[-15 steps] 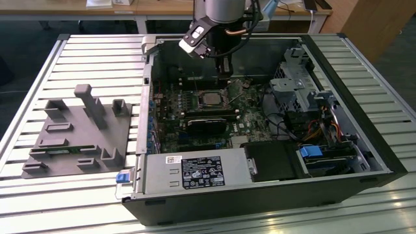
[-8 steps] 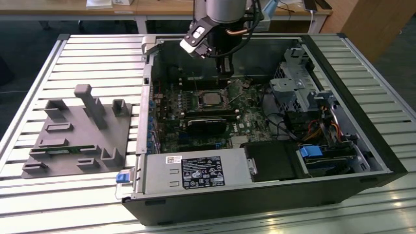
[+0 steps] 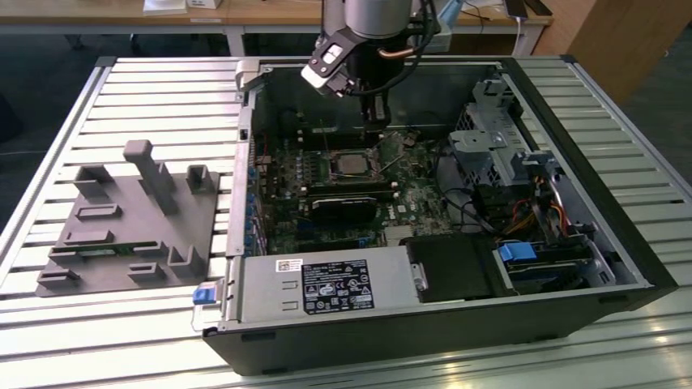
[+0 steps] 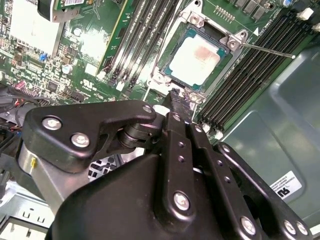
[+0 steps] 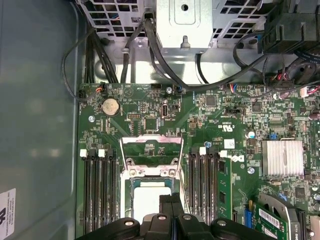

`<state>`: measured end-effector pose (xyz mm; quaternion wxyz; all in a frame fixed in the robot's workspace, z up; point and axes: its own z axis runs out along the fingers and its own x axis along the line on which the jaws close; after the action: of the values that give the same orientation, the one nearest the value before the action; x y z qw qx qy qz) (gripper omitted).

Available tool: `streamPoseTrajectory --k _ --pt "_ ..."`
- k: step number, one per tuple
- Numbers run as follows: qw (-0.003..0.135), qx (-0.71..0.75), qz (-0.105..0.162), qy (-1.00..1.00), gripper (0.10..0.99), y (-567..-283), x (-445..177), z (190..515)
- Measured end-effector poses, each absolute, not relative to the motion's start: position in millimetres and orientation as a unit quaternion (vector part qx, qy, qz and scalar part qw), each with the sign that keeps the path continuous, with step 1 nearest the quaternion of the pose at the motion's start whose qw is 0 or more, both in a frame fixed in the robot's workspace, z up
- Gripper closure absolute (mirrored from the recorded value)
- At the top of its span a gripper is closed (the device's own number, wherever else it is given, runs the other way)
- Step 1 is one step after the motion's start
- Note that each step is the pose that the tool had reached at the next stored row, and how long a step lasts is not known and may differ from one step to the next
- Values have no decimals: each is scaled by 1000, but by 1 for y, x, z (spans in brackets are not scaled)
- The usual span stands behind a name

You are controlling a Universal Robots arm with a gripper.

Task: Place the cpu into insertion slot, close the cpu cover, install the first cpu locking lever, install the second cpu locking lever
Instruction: 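Close the cpu cover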

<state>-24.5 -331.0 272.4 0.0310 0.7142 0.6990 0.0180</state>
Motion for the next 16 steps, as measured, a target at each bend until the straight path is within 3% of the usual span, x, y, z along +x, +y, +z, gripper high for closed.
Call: streamPoseTrajectory --k 16 --pt "31 714 18 699 980 -331 -19 272"
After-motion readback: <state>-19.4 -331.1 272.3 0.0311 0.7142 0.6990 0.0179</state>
